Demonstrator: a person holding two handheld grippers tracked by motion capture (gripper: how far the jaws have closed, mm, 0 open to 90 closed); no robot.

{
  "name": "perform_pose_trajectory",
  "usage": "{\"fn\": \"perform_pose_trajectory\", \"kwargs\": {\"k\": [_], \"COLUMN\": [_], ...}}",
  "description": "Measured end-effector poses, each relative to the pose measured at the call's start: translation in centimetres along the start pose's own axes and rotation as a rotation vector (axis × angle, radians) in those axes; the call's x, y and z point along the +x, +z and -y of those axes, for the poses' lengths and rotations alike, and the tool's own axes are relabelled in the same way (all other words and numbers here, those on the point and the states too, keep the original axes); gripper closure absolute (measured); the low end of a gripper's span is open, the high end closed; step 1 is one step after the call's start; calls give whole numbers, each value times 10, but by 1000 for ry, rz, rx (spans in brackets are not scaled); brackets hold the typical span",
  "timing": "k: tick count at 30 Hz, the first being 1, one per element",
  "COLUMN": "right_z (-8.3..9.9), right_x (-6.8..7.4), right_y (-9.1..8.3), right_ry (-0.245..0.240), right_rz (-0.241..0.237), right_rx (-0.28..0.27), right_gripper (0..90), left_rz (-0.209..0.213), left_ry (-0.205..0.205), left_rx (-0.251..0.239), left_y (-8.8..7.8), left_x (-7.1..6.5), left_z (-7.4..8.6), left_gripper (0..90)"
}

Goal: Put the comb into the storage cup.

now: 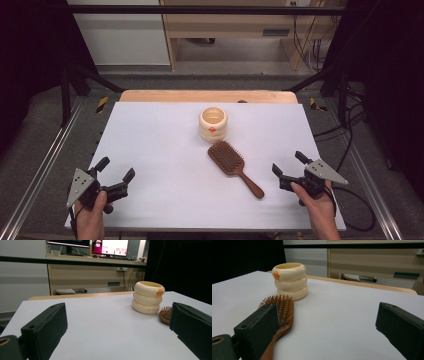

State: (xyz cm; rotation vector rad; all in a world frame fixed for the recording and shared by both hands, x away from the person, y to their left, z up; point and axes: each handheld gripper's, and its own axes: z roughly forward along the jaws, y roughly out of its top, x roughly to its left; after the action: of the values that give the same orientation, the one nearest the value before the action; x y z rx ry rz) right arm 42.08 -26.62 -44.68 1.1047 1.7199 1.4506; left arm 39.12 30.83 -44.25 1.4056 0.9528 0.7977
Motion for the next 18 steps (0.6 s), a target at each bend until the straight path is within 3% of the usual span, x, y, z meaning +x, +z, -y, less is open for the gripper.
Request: {"fn": "perform_pose_trajectory", "kwargs": {"k": [5,11,18], "right_z": [-4,-13,-14], "right_x": [5,13,31], "right_y": [1,0,4], "right_ry": [28,35,-22], "right_rz": [5,-24,-86], "right_rx": [24,169,277], "right_gripper": [76,78,73], "left_rz": [-8,-12,-7], "left_ry": [1,6,16], "left_rx": [3,9,12], "left_y": [0,0,1], "left_x": [0,0,-1], "left_z": [0,1,1], "left_gripper": [21,22,23]}}
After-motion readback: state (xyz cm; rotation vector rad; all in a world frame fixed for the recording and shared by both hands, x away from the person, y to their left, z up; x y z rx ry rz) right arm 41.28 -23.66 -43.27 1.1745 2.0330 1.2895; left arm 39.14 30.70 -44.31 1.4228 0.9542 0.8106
